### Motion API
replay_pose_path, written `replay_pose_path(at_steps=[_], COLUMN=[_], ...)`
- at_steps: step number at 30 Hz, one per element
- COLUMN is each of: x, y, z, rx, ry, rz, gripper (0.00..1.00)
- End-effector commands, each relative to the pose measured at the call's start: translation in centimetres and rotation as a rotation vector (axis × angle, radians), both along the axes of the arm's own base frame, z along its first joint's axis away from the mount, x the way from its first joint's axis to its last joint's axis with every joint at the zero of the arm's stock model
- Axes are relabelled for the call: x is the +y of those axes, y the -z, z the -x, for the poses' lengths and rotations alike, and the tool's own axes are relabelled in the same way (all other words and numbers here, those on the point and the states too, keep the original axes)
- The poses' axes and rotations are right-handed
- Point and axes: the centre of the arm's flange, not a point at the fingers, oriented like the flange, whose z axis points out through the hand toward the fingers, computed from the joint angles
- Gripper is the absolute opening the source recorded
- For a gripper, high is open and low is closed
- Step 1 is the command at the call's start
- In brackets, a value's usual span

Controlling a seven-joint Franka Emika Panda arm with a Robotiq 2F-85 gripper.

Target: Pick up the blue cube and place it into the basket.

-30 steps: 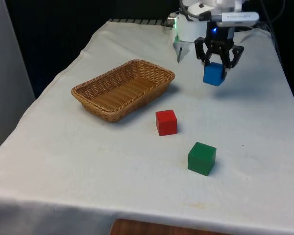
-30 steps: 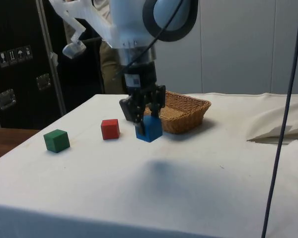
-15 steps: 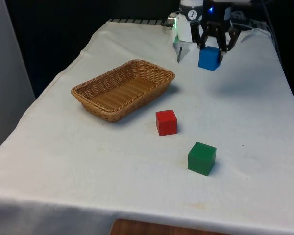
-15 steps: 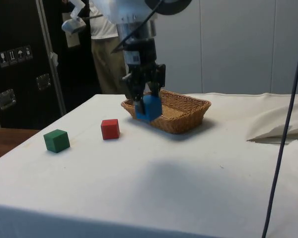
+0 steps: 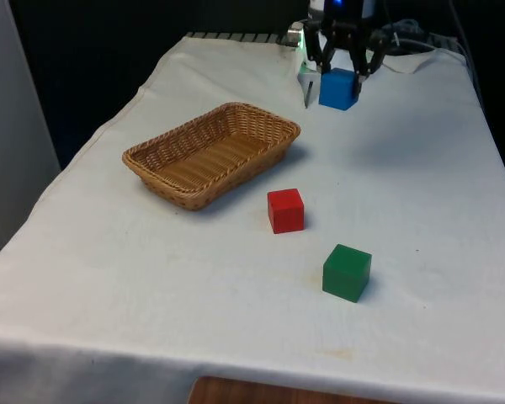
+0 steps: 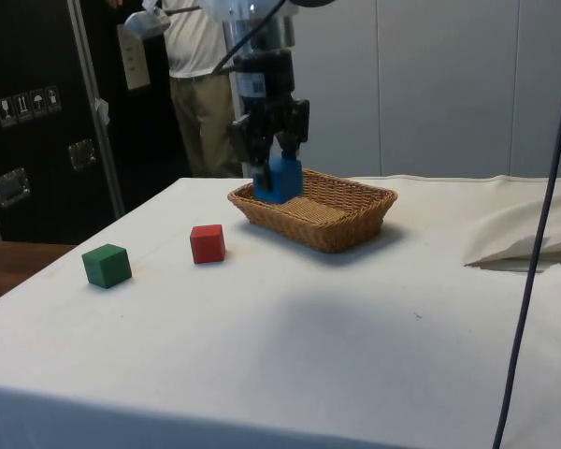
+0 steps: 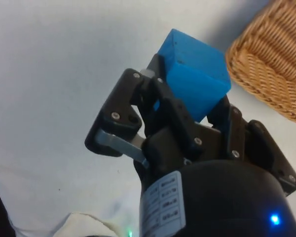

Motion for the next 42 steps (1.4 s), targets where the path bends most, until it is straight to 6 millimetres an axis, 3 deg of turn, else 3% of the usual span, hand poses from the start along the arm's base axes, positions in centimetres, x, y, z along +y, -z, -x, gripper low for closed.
replay_pose_path(at_steps=[1, 29, 42], x=[-0.3, -4.8, -9.6], y=[0.1, -0.1, 0.6], z=[-0.3, -1.5, -1.4], rx=[0.004, 0.0, 0.007], ry=[-0.006, -0.118, -0.13], rz=[-0.001, 0.004, -0.002], gripper=[0.02, 0.02, 0.02])
